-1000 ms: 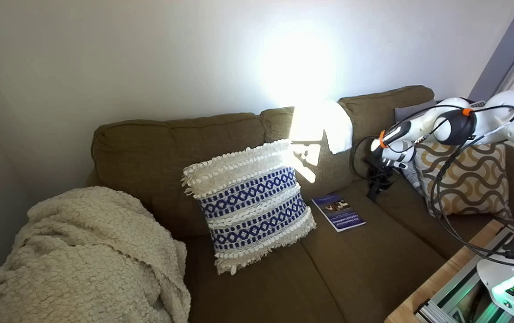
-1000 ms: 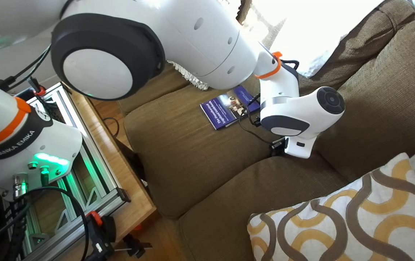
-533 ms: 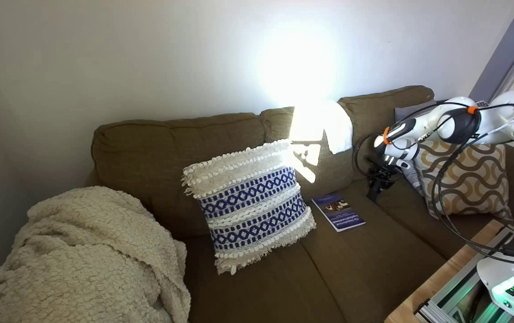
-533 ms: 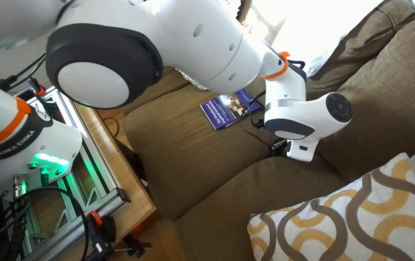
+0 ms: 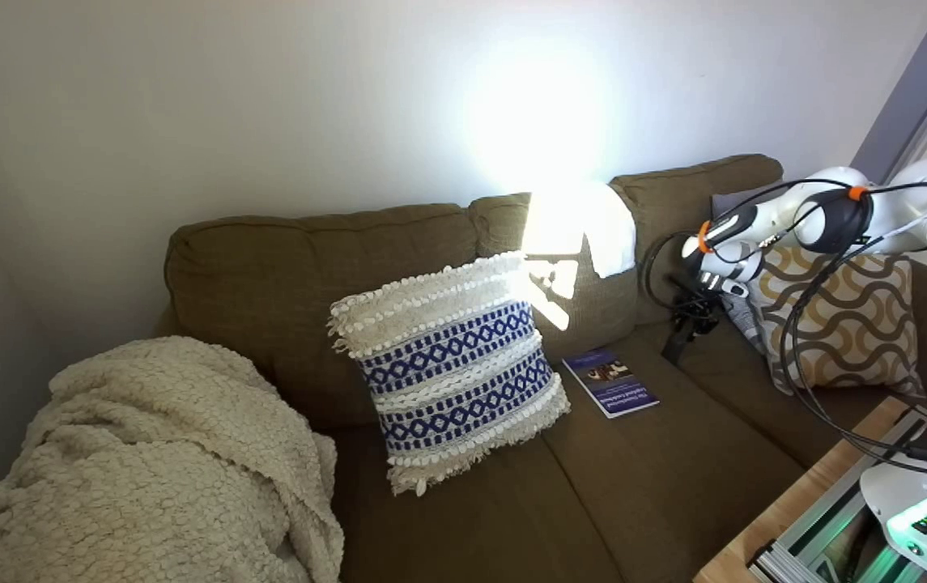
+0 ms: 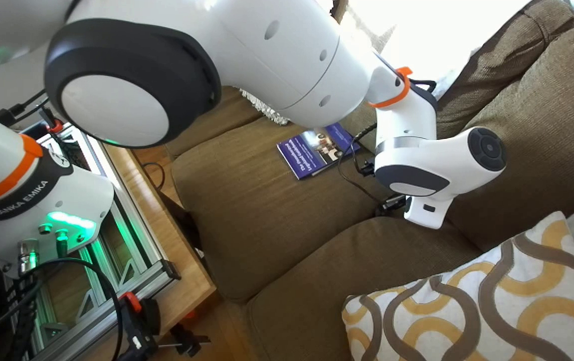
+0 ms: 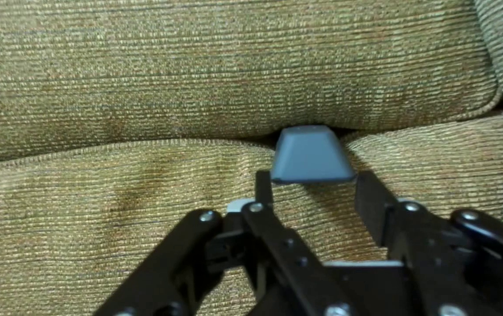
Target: Remove the black remote from in-between the cushions of the couch
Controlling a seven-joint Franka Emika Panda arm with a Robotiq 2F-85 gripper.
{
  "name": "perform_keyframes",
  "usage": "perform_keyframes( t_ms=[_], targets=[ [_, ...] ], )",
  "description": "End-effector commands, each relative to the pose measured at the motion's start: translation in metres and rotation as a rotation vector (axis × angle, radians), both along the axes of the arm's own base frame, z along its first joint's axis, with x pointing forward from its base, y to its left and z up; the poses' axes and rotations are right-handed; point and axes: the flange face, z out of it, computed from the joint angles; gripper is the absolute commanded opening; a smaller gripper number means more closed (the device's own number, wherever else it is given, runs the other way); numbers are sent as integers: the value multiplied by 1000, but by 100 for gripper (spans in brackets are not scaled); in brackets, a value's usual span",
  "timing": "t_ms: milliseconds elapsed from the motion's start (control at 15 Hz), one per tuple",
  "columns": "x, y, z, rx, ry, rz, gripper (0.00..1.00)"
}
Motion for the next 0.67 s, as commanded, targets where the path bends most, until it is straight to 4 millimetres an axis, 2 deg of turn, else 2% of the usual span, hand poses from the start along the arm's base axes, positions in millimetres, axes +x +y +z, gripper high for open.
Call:
perform_keyframes(
  t_ms=[0, 133, 333, 600],
  targets=[
    [-2, 3, 11, 103, 11, -114, 84],
    [0, 9, 18, 165, 26, -193, 99],
    [4, 13, 19, 182, 66, -336, 100],
    [7, 15, 8, 117, 115, -533, 100]
  ],
)
